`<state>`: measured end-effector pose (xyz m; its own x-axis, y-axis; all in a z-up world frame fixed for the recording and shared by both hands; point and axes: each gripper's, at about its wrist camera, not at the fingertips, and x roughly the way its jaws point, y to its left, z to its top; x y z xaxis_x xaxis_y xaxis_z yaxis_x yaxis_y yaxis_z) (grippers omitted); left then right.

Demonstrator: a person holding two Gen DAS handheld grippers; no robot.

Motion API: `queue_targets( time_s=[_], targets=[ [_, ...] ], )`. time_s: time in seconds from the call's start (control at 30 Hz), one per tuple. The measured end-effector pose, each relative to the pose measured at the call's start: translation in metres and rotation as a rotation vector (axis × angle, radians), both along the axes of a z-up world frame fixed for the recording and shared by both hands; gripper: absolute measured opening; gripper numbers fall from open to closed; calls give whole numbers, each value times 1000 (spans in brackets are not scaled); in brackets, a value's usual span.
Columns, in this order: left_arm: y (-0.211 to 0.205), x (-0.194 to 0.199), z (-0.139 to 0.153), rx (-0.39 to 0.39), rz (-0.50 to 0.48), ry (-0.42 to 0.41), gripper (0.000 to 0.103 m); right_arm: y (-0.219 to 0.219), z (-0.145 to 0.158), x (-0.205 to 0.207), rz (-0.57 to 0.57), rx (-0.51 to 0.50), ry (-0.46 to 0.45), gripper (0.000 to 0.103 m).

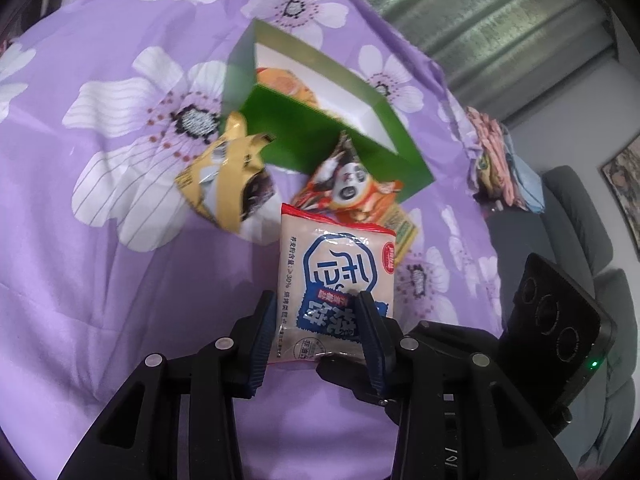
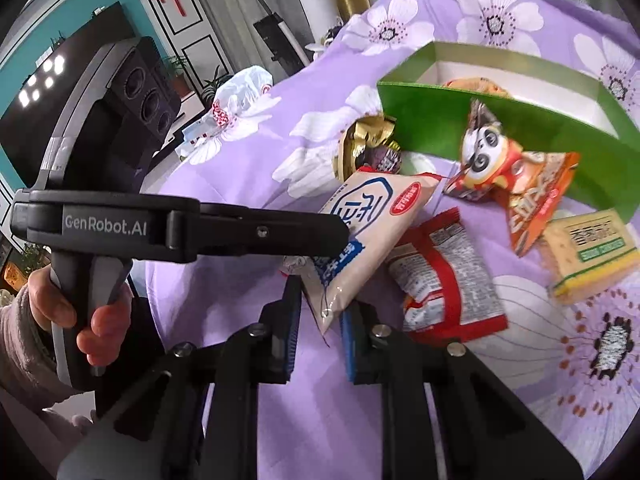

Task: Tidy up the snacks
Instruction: 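Grasp the white blue-print bag with the left gripper, then carry the white bag into the green box and open the left gripper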

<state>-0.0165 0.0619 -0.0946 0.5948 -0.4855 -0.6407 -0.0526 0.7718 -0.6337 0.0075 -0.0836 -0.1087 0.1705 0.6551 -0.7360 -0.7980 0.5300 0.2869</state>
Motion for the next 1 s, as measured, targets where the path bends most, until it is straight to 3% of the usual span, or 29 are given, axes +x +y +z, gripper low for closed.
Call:
queue_targets(
  time_s=[0.47,1.0],
  targets=[
    [-12,17,52,63,-38,-114,40,-17,44,4,-19,48,-117,18],
    [-14,73,93,119,-57,-211,40,-19,84,56,-58,105,-219,18]
  ],
)
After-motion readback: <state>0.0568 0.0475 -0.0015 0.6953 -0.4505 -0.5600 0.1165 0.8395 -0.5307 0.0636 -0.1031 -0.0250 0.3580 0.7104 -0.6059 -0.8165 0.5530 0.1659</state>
